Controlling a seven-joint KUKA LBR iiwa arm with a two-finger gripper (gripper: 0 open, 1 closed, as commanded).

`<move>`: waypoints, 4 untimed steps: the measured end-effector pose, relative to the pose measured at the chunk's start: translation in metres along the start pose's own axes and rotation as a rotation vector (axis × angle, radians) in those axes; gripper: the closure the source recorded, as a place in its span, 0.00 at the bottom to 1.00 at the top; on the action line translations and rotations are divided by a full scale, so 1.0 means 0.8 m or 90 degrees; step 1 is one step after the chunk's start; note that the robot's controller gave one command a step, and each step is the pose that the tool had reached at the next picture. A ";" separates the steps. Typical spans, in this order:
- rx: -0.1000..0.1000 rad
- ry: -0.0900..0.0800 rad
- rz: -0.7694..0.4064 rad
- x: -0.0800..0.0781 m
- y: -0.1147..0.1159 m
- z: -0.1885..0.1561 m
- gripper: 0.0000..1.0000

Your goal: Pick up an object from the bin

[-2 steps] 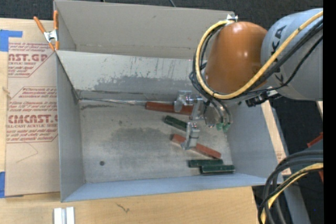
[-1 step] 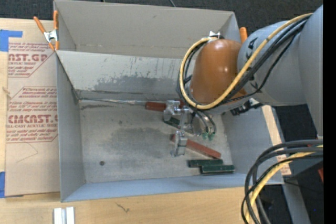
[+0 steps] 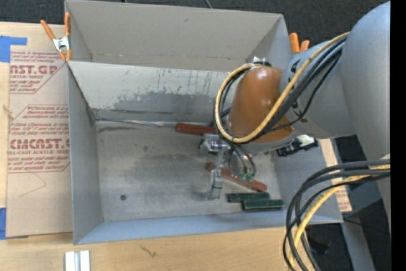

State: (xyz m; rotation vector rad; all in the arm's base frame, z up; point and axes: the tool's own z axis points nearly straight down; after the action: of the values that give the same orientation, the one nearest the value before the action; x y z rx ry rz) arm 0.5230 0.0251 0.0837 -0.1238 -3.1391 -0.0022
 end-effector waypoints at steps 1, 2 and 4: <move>0.000 -0.001 0.025 -0.010 -0.063 0.014 0.00; 0.001 0.003 0.008 -0.011 -0.093 -0.057 0.00; 0.000 -0.001 0.087 -0.015 -0.107 0.017 0.00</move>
Offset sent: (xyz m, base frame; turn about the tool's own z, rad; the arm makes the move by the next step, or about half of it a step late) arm 0.0049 -0.0805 0.0626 0.0025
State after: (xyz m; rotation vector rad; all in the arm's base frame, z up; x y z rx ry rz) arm 0.5279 -0.0614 0.0702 -0.3375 -3.1245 -0.0017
